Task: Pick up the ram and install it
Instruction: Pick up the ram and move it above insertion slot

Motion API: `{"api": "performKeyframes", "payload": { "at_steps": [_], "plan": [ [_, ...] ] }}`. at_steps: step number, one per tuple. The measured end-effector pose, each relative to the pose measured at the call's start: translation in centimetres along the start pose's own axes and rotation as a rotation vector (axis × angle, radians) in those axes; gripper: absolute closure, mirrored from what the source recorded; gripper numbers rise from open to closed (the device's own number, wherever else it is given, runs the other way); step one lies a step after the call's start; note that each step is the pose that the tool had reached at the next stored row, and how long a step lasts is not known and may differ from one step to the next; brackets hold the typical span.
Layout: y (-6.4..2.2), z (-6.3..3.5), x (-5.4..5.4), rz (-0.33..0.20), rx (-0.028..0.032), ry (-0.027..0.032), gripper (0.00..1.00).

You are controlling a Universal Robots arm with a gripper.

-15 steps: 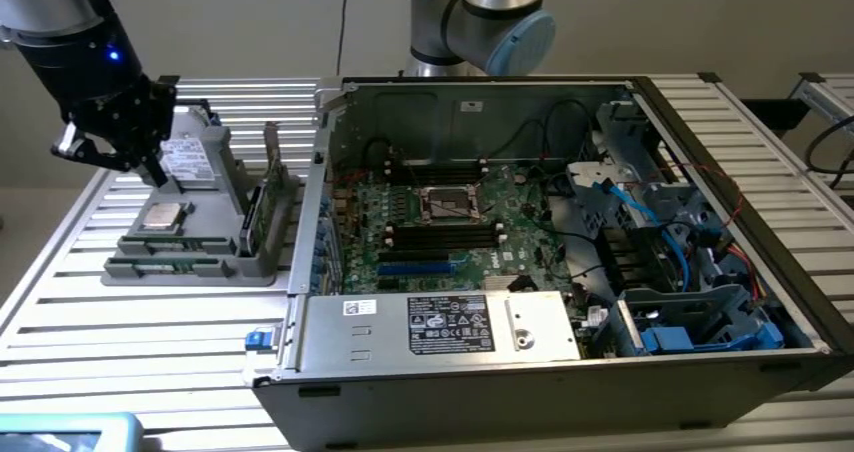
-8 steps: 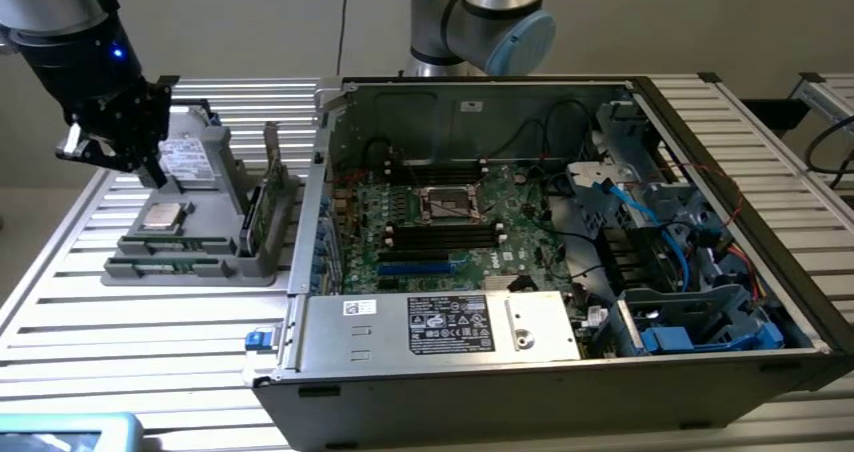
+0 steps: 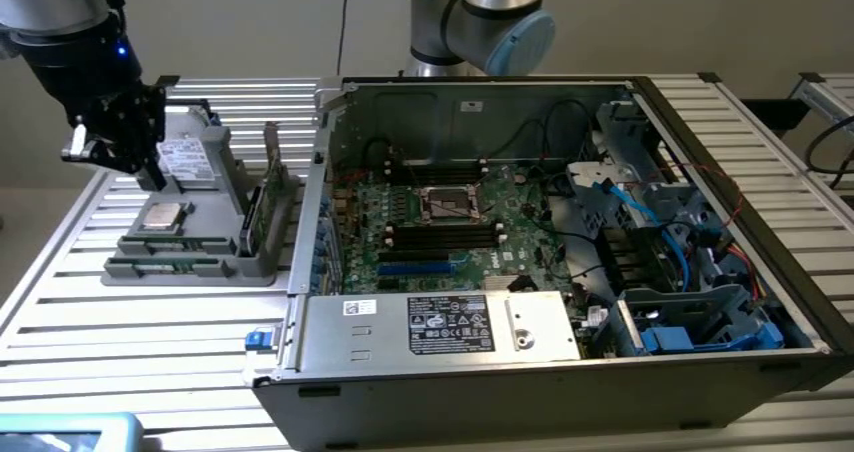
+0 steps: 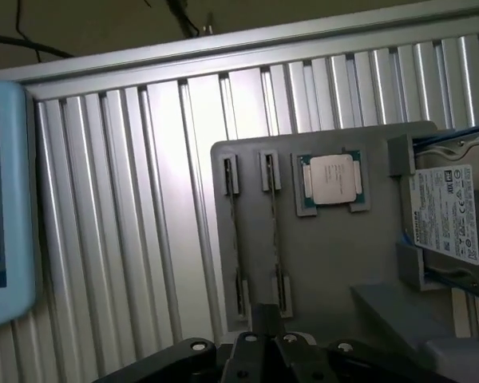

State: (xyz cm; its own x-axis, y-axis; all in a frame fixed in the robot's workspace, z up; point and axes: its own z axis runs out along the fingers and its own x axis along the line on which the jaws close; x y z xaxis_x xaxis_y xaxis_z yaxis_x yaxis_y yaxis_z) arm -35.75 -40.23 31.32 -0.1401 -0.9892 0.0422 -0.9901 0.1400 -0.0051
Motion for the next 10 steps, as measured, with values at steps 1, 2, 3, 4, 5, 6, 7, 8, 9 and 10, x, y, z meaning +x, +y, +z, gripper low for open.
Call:
{"api": "performKeyframes", "payload": {
  "at_steps": [1, 2, 3, 4, 5, 6, 7, 8, 9, 10],
  "plan": [
    [0.0, 0.01, 0.0, -0.015, 0.0012, 0.0013, 0.89],
    [0.0, 0.01, 0.0, -0.031, 0.0027, 0.002, 0.89],
    [-0.01, 0.02, 0.0, -0.043, 0.0043, 0.0022, 0.89],
    [0.0, 0.03, -0.01, -0.054, 0.0063, 0.002, 0.89],
    [0.0, 0.04, -0.01, -0.063, 0.0083, 0.0017, 0.89],
    [0.0, 0.05, -0.01, -0.067, 0.0089, 0.0015, 0.89],
    [0.0, 0.06, 0.0, -0.069, 0.0091, 0.0015, 0.89],
    [0.0, 0.06, 0.0, -0.07, 0.0091, 0.0016, 0.89],
    [0.0, 0.06, -0.01, -0.07, 0.009, 0.0016, 0.89],
    [0.0, 0.07, 0.0, -0.07, 0.009, 0.0016, 0.89]
  ]
}}
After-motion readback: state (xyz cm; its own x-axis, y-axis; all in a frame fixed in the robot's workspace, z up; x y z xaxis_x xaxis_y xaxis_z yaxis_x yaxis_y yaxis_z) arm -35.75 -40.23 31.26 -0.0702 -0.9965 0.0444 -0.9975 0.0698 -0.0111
